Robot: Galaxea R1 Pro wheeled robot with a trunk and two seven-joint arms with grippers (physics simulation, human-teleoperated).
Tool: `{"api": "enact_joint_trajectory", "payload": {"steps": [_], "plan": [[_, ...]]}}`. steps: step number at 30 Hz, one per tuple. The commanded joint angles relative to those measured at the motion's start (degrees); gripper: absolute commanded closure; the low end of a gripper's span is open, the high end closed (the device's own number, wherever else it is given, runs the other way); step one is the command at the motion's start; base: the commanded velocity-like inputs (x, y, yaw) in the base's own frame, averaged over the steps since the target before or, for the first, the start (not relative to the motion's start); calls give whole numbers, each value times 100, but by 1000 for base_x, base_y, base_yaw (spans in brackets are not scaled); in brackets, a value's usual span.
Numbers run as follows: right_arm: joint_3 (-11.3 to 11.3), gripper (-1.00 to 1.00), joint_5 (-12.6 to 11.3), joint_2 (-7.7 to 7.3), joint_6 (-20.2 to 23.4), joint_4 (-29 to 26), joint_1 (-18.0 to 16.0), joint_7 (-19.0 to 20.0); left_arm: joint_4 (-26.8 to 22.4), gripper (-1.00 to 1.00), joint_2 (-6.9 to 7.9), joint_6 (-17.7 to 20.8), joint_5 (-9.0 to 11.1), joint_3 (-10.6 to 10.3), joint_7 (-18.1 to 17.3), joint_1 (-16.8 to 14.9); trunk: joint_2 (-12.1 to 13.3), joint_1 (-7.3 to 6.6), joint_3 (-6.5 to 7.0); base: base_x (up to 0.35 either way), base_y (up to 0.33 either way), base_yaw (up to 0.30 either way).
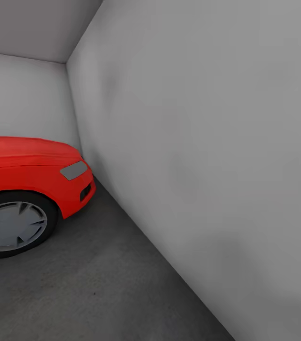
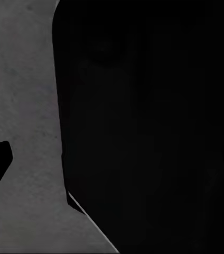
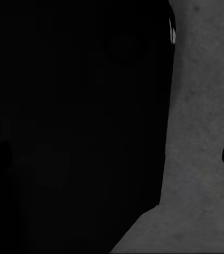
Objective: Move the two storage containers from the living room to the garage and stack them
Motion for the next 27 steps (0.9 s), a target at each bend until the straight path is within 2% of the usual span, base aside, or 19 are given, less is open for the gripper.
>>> {"api": "enact_joint_trajectory", "payload": {"steps": [1, 22, 27], "plan": [[33, -100, -13, 19, -33, 0, -7, -9, -33, -100, 33, -33, 4, -9, 9, -9, -2, 0, -3, 0, 0, 0], [711, -100, -32, 18, -175, 6, -9, 7, -176, -100, 61, -65, 9, -5, 7, -9, -2, 0, -3, 0, 0, 1], [871, -100, 30, 19, -176, 4, -9, 9, -176, -100, 61, -67, 9, -8, 9, -9, -2, 0, -3, 0, 0, 181]]}}
